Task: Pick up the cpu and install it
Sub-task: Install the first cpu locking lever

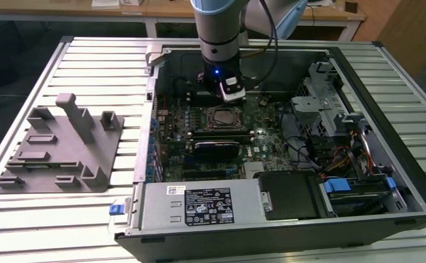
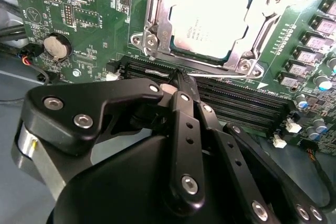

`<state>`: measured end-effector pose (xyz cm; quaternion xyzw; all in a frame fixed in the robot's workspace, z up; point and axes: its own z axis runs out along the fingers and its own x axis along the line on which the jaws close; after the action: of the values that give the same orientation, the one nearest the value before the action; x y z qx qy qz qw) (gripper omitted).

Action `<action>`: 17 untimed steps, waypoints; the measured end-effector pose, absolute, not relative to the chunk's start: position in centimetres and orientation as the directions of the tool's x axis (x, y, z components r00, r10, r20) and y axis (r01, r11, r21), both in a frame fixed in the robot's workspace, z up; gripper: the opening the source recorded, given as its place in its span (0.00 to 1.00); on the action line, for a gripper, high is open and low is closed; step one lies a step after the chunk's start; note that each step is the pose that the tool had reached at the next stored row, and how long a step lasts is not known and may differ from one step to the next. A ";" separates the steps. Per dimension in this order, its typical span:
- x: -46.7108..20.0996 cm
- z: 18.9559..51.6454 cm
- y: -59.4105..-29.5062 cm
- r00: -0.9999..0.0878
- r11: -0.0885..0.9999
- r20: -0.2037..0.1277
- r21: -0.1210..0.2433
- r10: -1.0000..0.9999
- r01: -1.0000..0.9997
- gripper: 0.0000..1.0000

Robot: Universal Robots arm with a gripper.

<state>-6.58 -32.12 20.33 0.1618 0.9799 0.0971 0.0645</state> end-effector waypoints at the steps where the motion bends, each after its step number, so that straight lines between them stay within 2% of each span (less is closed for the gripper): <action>1: -6.6 20.3 -32.1 -0.939 0.929 -0.095 0.211 0.330 0.305 0.11; 17: -6.6 19.8 -32.1 -0.948 0.943 -0.106 0.187 0.299 0.276 0.11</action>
<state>-6.58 -32.12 19.83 0.1461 0.9833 0.0854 0.0665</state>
